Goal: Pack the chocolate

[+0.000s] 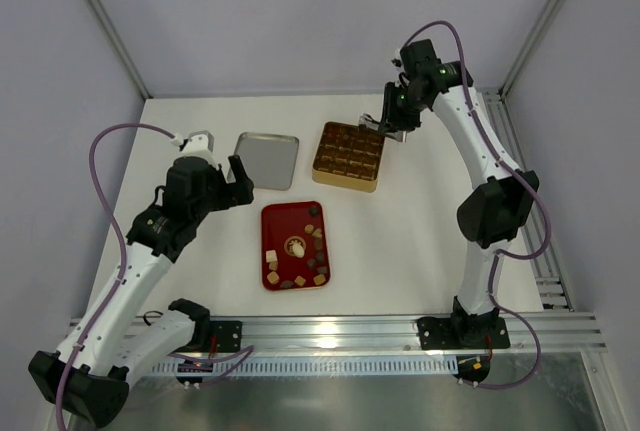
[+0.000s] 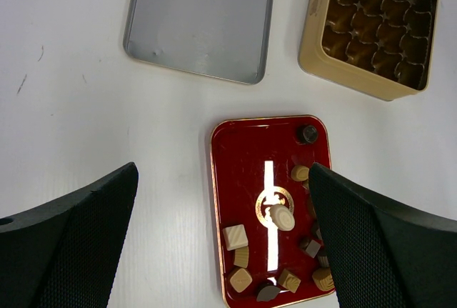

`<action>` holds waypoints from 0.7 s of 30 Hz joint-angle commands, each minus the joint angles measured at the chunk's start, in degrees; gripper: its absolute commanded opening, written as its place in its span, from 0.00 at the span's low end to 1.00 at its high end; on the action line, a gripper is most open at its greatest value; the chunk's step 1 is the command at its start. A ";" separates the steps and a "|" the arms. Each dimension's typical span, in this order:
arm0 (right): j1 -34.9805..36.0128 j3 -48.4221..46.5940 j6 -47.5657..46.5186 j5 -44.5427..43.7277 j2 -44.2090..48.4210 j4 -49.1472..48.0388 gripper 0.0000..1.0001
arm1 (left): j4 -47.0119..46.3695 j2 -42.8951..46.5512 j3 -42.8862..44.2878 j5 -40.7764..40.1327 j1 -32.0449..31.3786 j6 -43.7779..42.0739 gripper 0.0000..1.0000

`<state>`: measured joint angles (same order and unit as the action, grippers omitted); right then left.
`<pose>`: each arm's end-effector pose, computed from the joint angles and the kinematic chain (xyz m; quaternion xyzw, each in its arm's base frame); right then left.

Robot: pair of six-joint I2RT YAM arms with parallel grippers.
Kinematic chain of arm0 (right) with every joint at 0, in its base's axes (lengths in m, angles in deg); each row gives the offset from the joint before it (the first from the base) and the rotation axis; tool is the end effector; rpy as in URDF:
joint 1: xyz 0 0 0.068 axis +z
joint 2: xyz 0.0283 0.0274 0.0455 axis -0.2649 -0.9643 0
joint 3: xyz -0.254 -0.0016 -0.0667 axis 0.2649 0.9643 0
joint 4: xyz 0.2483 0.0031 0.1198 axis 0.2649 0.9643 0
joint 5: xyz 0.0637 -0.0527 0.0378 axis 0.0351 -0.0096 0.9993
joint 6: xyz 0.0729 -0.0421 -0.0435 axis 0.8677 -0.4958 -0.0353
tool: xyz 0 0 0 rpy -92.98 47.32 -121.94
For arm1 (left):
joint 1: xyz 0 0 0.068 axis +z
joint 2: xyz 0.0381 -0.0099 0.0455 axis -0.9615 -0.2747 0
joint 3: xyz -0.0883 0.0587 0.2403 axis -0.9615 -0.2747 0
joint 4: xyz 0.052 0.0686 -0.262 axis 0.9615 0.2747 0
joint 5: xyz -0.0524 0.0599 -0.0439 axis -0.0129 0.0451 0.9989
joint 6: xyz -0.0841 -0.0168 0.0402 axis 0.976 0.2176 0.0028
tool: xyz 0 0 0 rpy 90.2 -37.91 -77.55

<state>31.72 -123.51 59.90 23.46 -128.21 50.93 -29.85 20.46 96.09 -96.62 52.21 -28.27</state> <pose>0.4291 0.1400 0.3127 -0.0102 0.9578 0.1540 0.2426 0.2410 -0.0805 0.3000 -0.0782 0.8642 -0.1320 0.4792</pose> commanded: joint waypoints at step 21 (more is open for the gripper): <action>-0.98 4.53 0.41 -0.73 -0.32 -5.79 0.33 | -0.63 -0.08 1.11 -0.46 0.05 -0.31 1.00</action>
<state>30.98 -118.97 60.03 22.86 -129.72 47.60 -29.85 20.22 96.09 -96.62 52.21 -28.27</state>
